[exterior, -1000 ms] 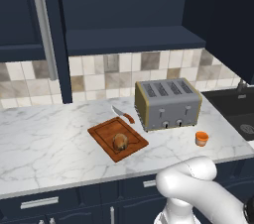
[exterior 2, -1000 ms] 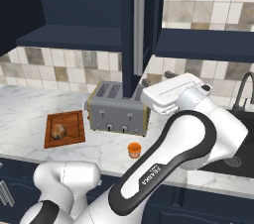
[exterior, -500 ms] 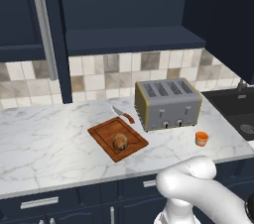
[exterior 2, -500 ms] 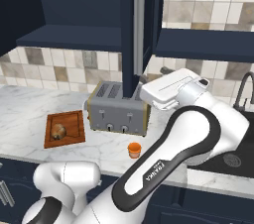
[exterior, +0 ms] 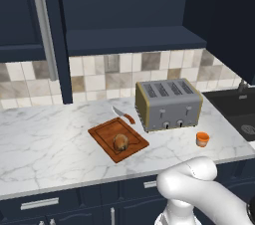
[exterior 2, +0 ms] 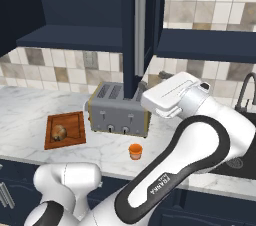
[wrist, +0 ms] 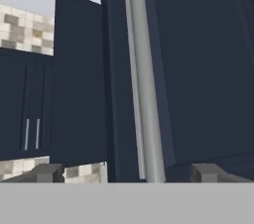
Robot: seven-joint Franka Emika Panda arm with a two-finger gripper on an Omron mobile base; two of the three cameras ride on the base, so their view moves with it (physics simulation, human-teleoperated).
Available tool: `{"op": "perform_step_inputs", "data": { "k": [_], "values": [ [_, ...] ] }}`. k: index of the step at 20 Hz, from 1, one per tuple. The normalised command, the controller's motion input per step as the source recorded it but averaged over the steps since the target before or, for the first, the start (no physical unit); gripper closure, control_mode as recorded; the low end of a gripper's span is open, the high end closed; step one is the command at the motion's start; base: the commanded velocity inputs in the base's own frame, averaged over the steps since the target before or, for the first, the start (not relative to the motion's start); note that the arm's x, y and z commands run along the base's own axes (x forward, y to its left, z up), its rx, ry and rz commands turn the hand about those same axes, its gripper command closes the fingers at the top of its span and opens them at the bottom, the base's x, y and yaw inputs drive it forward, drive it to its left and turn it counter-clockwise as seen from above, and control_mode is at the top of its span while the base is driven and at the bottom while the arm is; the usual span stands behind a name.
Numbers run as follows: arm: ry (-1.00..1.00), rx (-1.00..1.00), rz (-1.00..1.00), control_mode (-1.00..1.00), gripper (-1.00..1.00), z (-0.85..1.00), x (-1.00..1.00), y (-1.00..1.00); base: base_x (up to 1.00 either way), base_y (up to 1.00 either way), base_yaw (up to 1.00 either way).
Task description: Pick the bread, place it on the cutting board, pick the jam, place it on the counter, and close the cabinet.
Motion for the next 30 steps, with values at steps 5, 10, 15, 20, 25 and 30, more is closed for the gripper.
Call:
{"op": "perform_step_inputs", "data": {
  "k": [5,10,15,20,25,30],
  "values": [
    [0.0,0.0,0.03,-1.0,-1.0,0.01,-0.08,0.03,0.0,0.0,0.0],
    [0.0,0.0,0.0,-1.0,-1.0,0.0,0.1,0.0,0.0,0.0,0.0],
    [0.0,0.0,0.0,-1.0,-1.0,0.0,0.03,0.0,0.0,0.0,0.0],
    [0.0,0.0,0.0,-1.0,-1.0,0.0,0.02,0.08,0.0,0.0,0.0],
    [0.0,0.0,0.0,-1.0,-1.0,0.0,0.11,0.1,0.0,0.0,0.0],
    [0.0,0.0,0.0,-1.0,-1.0,0.0,0.11,0.1,0.0,0.0,0.0]
  ]
}}
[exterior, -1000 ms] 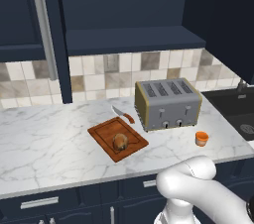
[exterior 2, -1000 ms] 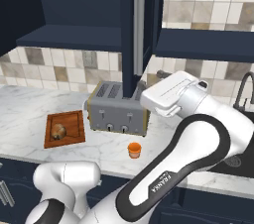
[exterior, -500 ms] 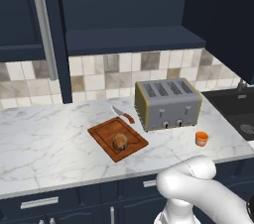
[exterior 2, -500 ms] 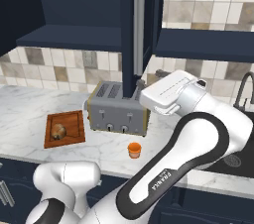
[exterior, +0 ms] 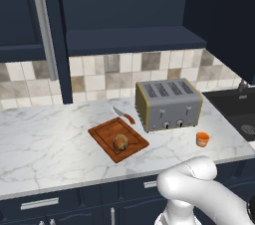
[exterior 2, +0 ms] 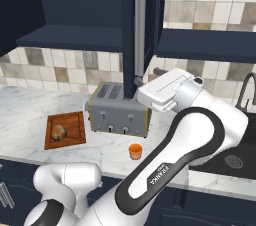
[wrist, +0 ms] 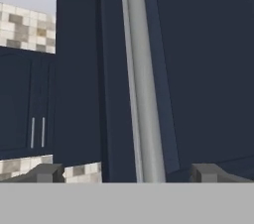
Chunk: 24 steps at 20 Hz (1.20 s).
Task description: Pick the bread, place it on the cutting board, pick the jam, place it on the counter, and close the cabinet.
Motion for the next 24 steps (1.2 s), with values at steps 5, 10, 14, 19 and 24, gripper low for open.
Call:
{"op": "perform_step_inputs", "data": {
  "k": [5,10,14,19,24],
  "values": [
    [0.0,0.0,0.0,-1.0,-1.0,0.0,0.18,0.03,0.0,0.0,0.0],
    [0.0,0.0,0.0,-1.0,-1.0,0.0,0.15,0.0,0.0,0.0,0.0],
    [0.0,0.0,0.0,-1.0,-1.0,0.0,0.11,0.0,0.0,0.0,0.0],
    [0.0,0.0,0.0,-1.0,-1.0,0.0,0.06,0.01,0.0,0.0,0.0],
    [0.0,0.0,0.0,-1.0,-1.0,0.0,0.04,0.15,0.0,0.0,0.0]
  ]
}}
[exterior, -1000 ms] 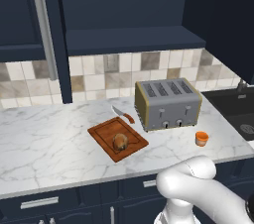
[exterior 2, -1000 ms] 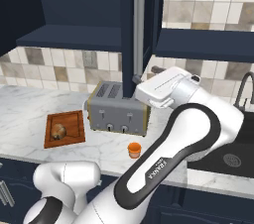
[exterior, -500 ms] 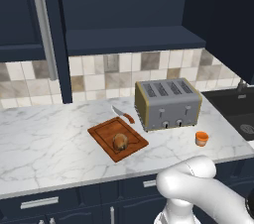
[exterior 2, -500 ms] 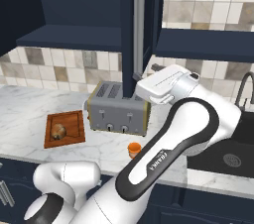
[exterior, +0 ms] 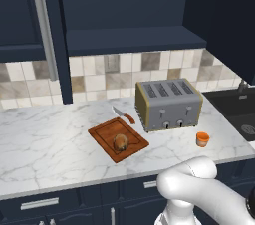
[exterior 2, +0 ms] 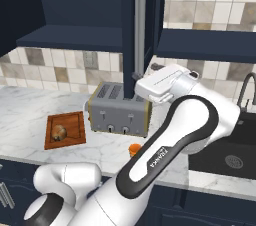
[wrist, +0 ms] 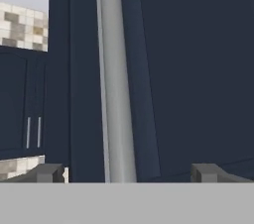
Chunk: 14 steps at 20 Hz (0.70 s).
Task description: Pick the bread, place it on the cutting board, pick the jam, place it on the counter, and close the cabinet.
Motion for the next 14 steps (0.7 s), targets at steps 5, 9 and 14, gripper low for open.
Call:
{"op": "perform_step_inputs", "data": {
  "k": [5,9,14],
  "values": [
    [0.01,0.0,0.0,-1.0,-1.0,0.0,0.08,0.23,0.0,0.0,0.0],
    [0.0,0.0,0.0,-1.0,-1.0,0.0,0.07,0.19,0.0,0.0,0.0],
    [0.0,0.0,0.0,-1.0,-1.0,0.0,0.1,0.21,0.0,0.0,0.0]
  ]
}}
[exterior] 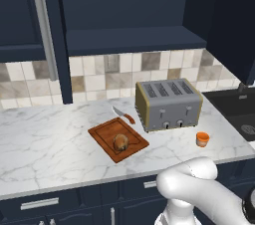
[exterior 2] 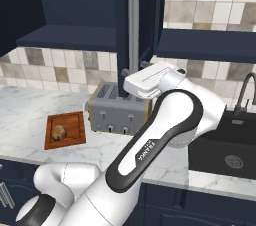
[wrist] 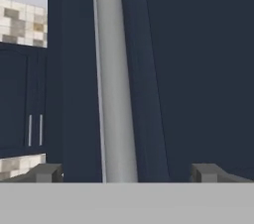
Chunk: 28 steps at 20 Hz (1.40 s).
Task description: Pick the bread, place it on the cutting board, pick the jam, place it on the counter, and close the cabinet.
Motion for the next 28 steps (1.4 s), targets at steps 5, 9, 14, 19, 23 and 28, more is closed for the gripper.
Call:
{"op": "perform_step_inputs", "data": {
  "k": [5,9,14,19,23,28],
  "values": [
    [0.01,0.0,0.0,-1.0,-1.0,0.0,0.18,0.25,0.0,0.0,0.0],
    [0.02,0.0,0.0,-1.0,-1.0,0.0,0.24,0.26,0.0,0.0,0.0],
    [0.03,0.0,0.0,-1.0,-1.0,0.01,0.34,0.25,0.0,0.0,0.0],
    [0.01,0.0,0.0,-1.0,-1.0,0.08,0.42,0.22,0.0,0.0,0.0],
    [0.0,0.01,0.0,-1.0,-1.0,0.13,0.42,0.21,0.0,0.0,0.0],
    [0.0,0.01,0.0,-1.0,-1.0,0.12,0.38,0.21,0.0,0.0,0.0]
  ]
}}
